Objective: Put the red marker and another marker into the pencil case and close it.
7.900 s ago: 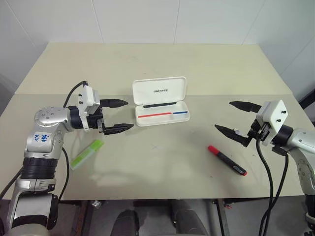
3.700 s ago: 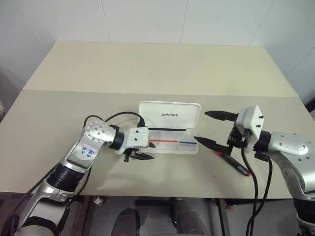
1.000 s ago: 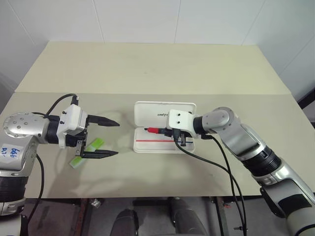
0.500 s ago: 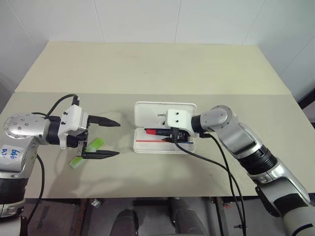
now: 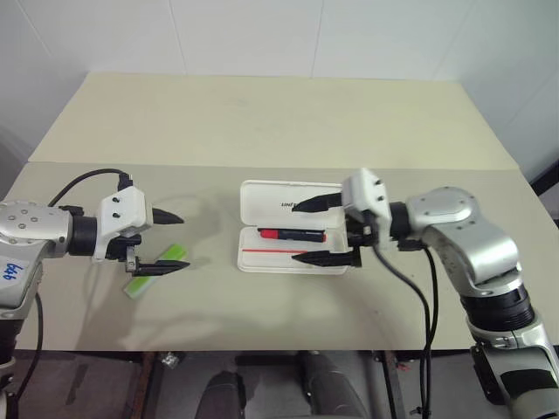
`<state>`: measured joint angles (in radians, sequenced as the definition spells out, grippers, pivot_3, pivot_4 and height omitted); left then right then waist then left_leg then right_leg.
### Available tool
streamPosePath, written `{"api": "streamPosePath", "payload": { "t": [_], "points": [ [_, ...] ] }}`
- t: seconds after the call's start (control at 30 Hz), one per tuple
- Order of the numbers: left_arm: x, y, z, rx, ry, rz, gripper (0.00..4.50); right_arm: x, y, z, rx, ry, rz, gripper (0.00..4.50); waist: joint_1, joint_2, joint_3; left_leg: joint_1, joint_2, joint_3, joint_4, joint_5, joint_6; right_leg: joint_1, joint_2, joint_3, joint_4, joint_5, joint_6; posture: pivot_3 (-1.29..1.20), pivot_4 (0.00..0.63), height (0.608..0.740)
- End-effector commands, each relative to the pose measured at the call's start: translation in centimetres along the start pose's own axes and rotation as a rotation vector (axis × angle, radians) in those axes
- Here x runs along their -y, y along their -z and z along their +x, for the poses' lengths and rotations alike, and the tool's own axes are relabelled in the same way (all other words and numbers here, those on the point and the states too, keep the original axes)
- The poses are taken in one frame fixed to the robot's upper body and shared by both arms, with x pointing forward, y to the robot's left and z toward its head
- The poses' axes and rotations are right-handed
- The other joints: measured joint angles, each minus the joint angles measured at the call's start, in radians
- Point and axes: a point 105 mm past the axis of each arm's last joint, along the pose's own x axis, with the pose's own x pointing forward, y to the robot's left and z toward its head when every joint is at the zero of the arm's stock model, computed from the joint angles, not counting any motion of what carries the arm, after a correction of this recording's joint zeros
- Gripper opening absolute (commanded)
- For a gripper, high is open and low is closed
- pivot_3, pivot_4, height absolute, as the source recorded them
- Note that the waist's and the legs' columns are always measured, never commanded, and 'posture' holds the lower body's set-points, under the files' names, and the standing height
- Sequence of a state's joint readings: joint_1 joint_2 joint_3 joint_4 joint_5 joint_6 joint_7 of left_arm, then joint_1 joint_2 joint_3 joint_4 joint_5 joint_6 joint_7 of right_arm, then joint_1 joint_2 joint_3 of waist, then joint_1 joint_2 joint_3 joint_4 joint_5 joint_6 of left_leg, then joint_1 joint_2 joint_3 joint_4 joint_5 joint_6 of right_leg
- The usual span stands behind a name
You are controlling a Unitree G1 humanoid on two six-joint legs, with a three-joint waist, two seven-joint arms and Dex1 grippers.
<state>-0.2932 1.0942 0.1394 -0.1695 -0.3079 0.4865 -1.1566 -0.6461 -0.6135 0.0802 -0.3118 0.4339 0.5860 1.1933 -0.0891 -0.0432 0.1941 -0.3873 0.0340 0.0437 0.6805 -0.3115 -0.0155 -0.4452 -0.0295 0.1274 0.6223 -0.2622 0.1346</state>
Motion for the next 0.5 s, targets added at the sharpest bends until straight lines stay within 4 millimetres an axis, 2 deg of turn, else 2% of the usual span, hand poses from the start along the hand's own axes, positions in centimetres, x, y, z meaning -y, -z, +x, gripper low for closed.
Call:
{"api": "streamPosePath", "payload": {
  "t": [0.03, 0.1, 0.23, 0.5],
  "points": [
    [-0.7, 0.5, -1.2, -0.089, -0.113, -0.07, 4.5, 0.4, -1.9, -1.5, 0.065, 0.042, -0.051, 4.47, 0.0, 0.0, 0.0, 0.0, 0.0, 0.0, 0.0, 0.0, 0.0, 0.0, 0.0, 0.0, 0.0, 0.0, 0.0, 0.0, 0.15, 0.74],
    [-0.9, 1.2, -1.5, -0.137, -0.176, -0.141, 4.5, 1.0, -2.0, -2.3, 0.068, 0.079, -0.045, 4.47, 0.0, 0.0, 0.0, 0.0, 0.001, -0.001, 0.0, 0.0, 0.0, 0.0, 0.0, -0.001, 0.002, -0.001, -0.001, 0.0, 0.15, 0.74],
    [0.6, 2.0, -1.6, -0.257, -0.22, -0.272, 4.5, 2.0, -1.8, -3.7, 0.05, 0.13, -0.056, 4.47, 0.003, 0.0, 0.0, 0.0, 0.0, -0.003, 0.0, 0.0, 0.0, 0.0, 0.0, -0.003, 0.002, -0.002, -0.003, 0.0, 0.15, 0.74],
    [2.8, 4.8, -1.3, -0.39, -0.221, -0.356, 4.5, 1.1, -1.8, -2.4, 0.09, 0.13, -0.055, 4.47, 0.003, 0.0, 0.0, 0.001, 0.002, -0.006, -0.002, 0.0, 0.0, -0.001, 0.0, -0.007, 0.004, -0.004, -0.007, 0.0, 0.15, 0.74]
  ]
}}
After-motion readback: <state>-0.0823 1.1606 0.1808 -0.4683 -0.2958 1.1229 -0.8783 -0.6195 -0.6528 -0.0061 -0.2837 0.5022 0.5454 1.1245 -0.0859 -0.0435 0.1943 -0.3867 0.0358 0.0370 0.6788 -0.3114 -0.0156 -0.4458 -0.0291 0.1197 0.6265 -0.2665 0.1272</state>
